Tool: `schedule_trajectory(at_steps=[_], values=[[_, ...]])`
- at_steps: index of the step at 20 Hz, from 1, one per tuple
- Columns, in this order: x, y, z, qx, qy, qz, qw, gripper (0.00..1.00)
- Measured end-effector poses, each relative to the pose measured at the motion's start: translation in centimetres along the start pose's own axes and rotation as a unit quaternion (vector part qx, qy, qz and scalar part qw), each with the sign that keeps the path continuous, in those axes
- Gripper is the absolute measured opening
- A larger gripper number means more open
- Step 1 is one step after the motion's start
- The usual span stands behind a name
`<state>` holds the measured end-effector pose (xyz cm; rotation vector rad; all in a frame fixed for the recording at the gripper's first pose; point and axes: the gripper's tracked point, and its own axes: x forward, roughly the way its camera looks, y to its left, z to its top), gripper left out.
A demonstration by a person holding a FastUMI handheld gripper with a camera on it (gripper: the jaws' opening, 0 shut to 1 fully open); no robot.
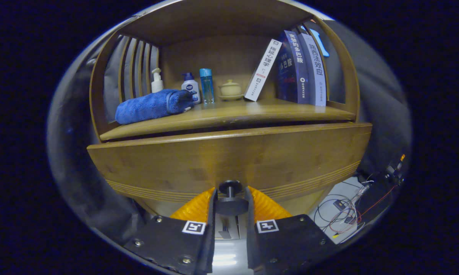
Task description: Pull open the drawer, take out the items inside it, and place them on the countertop above the cabinet.
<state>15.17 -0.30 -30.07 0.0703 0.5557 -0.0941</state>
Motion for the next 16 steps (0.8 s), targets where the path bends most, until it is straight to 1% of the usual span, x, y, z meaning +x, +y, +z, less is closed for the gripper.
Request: schedule_trajectory(at_steps=[5, 16], values=[[-2.4, -0.2, -0.7, 0.021, -0.007, -0.004, 1.0, 0.34], [-8.4, -0.9, -3.3, 0.032, -0.019, -0.015, 0.999, 0.34]])
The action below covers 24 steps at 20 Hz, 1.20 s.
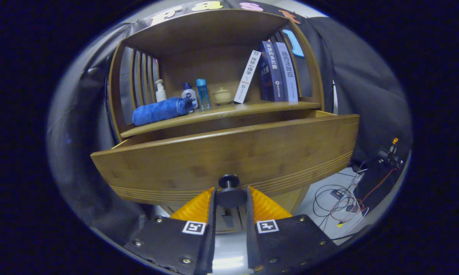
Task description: Pull open the drawer, take out the items inside it, and place them on the countertop above the cabinet.
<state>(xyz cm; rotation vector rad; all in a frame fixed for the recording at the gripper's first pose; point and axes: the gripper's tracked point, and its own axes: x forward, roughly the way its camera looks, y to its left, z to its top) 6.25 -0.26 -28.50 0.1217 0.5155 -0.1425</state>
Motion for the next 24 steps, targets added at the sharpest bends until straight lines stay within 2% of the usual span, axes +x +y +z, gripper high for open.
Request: schedule_trajectory(at_steps=[13, 14, 15, 16, 19, 24], values=[[-4.6, -0.6, -2.3, 0.003, 0.02, -0.013, 1.0, 0.34], [-5.3, 1.2, -2.6, 0.015, 0.012, 0.033, 0.999, 0.35], [-4.2, 1.8, -4.6, 0.0, 0.022, 0.048, 0.999, 0.34], [-6.2, 0.5, -4.4, -0.005, 0.029, 0.024, 0.999, 0.01], [-7.5, 0.0, -4.9, 0.042, 0.009, 0.014, 0.999, 0.01], [-8.5, -1.1, -1.7, 0.038, -0.019, -0.012, 0.999, 0.01]])
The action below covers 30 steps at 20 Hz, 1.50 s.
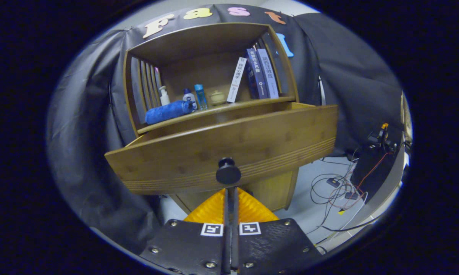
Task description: Pull open the drawer, take out the items inside it, and place them on the countertop above the cabinet.
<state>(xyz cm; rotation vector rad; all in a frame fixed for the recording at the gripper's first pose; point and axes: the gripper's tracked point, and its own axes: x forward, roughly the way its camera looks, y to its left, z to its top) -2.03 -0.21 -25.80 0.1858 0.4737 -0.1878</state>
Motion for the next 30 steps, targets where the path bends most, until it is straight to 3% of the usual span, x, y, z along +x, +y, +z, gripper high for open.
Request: schedule_trajectory(at_steps=[7, 14, 18, 20, 24, 27, 30], values=[[2.4, 2.2, 9.6, -0.01, -0.027, -0.044, 0.999, 0.01], [6.8, 5.7, 14.2, -0.029, -0.002, -0.078, 0.997, 0.01], [8.8, 5.7, 14.5, -0.043, 0.046, -0.114, 0.991, 0.47], [9.7, 5.6, 14.1, -0.035, 0.083, -0.127, 0.988, 0.63], [11.9, 4.3, 13.2, -0.041, 0.163, -0.16, 0.973, 0.64], [13.3, 2.7, 10.6, -0.053, 0.243, -0.185, 0.951, 0.64], [15.0, 2.4, 8.4, -0.059, 0.29, -0.175, 0.939, 0.64]])
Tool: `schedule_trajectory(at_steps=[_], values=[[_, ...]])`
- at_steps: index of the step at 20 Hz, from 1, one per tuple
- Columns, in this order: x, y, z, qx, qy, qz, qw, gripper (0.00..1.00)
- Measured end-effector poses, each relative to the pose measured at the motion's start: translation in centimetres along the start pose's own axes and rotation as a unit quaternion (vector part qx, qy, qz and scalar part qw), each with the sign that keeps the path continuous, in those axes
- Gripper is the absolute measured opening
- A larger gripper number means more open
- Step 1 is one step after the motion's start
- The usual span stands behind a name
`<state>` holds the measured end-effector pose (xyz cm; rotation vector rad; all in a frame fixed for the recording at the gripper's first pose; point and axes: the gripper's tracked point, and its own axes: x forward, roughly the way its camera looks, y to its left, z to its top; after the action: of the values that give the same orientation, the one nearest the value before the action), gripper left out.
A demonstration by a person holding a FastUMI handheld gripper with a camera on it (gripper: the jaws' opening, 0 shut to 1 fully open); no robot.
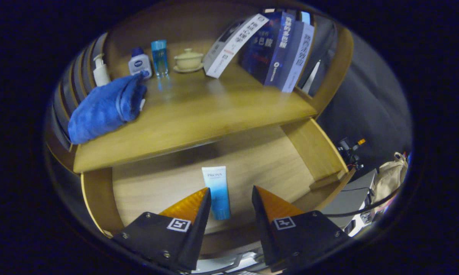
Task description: Pull open the drawer, take out the items inside it, and place them on the countertop above the cabinet.
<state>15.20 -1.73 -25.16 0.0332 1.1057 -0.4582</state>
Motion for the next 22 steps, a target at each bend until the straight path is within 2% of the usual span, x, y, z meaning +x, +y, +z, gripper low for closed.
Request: schedule_trajectory(at_steps=[8, 16, 22], values=[[4.9, 0.3, -2.9, 0.012, 0.083, 0.012, 0.996, 0.64], [6.7, 1.6, -3.8, 0.017, 0.105, 0.043, 0.993, 0.64], [7.0, 1.6, -4.1, 0.016, 0.114, 0.043, 0.992, 0.64]])
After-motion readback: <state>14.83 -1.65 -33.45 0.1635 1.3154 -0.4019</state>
